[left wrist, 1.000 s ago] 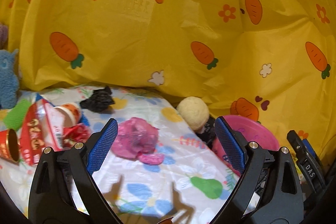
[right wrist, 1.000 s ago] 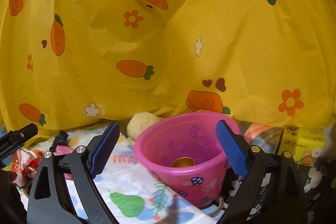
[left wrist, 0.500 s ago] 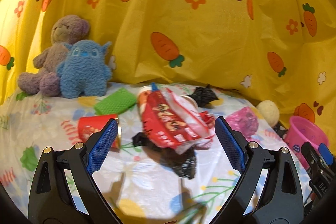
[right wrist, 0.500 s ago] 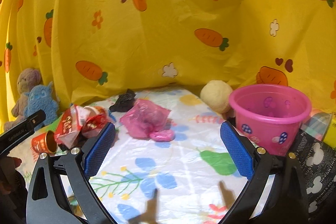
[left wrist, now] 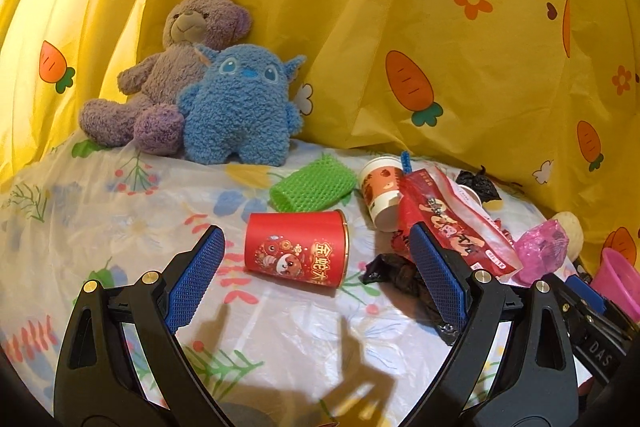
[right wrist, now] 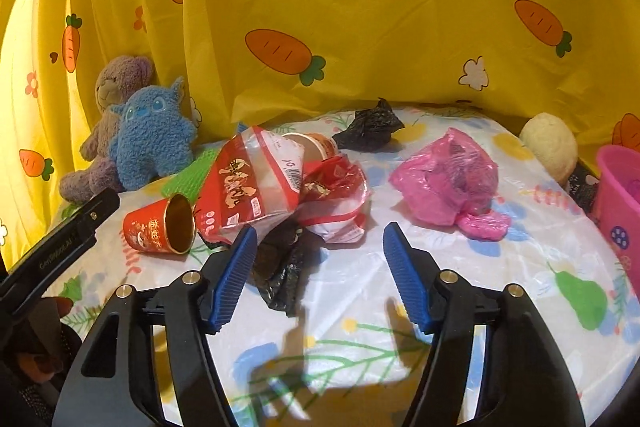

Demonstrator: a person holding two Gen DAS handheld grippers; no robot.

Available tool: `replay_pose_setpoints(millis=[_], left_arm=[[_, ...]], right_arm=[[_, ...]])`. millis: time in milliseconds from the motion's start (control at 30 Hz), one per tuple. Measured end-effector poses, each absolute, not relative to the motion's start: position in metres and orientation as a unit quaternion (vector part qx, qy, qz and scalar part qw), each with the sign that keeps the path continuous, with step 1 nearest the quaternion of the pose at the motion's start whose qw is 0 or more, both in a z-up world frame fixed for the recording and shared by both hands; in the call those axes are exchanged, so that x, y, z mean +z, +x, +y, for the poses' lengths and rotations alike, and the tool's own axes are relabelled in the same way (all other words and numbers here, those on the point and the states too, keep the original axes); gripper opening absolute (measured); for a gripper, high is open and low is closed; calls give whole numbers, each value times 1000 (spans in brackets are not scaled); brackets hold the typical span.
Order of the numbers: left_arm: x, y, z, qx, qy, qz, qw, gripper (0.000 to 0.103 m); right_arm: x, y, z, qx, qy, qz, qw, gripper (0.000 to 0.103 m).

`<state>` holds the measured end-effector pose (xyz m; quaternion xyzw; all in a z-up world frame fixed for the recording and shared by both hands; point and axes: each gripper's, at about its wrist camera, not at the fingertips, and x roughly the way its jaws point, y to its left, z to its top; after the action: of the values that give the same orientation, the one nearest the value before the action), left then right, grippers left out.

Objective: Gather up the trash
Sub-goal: 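Move the right tool to the red snack bag while the left tool approaches another red cup, then close the right tool on the red snack bag while the left tool grasps the red cup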

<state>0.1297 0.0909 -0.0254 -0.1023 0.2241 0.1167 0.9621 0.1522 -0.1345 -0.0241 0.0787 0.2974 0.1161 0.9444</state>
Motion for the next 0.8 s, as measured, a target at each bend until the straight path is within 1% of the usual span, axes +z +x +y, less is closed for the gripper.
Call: replay_pose_setpoints(millis=[67,100,167,200,267,300,367,567,800], left_arm=[[-28,133,93,113,-105,228,961,92],[-29,134,93,114,-103,229,961,92],[-32,137,93,112,-97,232,961,92],[-33,139,93,111,-96,236,961,92],[-36,143,94,104,-99,243,959,92],[-37,145,95,104,-100,247,958,92],[-40,149,96,104,-99,255,956,91],[-48,158,103,102,-112,280,948,85],[-54,167,101,99,-110,302,942,76]], right_arm=[[-26,165,-130,124,86,311,938,53],[-27,171,-127,129,90,316,936,50],[-30,183,-124,142,98,328,929,41],[-32,187,-123,148,103,336,925,38],[-35,194,-121,161,110,347,917,24],[-37,196,-119,167,109,350,915,22],[-38,195,-116,179,105,349,914,11],[-35,182,-114,191,87,325,922,5],[-24,160,-130,181,91,291,935,3]])
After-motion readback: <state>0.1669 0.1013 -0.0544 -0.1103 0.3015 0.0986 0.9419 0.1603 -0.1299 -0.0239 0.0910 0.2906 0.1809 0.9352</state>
